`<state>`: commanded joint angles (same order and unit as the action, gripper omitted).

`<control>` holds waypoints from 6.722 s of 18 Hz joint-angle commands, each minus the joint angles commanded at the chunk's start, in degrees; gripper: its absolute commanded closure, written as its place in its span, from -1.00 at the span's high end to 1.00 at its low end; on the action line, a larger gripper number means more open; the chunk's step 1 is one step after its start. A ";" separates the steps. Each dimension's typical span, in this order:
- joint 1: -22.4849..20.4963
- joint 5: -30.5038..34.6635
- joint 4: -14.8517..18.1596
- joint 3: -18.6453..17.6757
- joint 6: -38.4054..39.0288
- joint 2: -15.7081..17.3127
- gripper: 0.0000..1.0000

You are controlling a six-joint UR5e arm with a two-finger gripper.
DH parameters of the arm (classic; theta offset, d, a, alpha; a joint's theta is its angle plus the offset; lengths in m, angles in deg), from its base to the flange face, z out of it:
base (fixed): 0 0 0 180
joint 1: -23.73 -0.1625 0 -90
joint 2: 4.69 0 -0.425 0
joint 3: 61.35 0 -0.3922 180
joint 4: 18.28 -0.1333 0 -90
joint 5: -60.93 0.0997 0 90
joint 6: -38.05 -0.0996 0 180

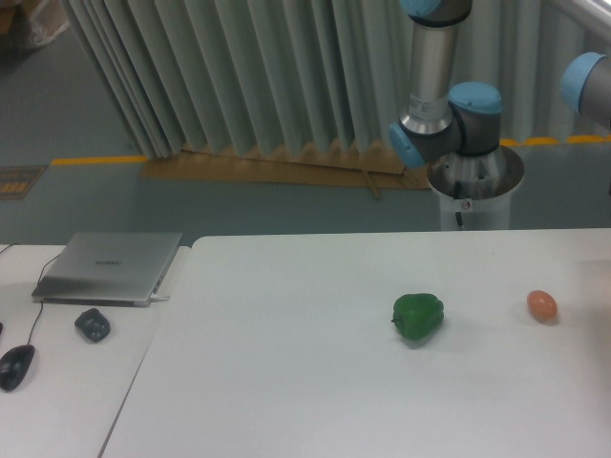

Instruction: Place the red pepper on the table

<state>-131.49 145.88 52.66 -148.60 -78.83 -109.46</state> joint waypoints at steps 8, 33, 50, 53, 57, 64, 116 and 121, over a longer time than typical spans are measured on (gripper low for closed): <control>-0.26 0.47 -0.28 0.41 -11.51 -0.53 1.00; -7.02 7.26 -2.12 1.47 -10.25 -1.58 1.00; -15.64 -12.80 -20.31 -1.60 84.16 -5.10 1.00; -16.26 -12.62 -23.83 -5.03 90.85 -5.10 1.00; -17.40 -12.45 -24.80 -7.50 92.54 -5.10 1.00; -16.88 -7.18 -25.85 -10.84 92.71 -5.19 1.00; -15.04 -7.26 -26.74 -10.75 93.50 -2.21 -0.29; -7.58 -7.17 -22.25 -10.75 99.46 5.96 -0.29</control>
<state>-139.06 138.71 30.41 -159.35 20.63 -103.50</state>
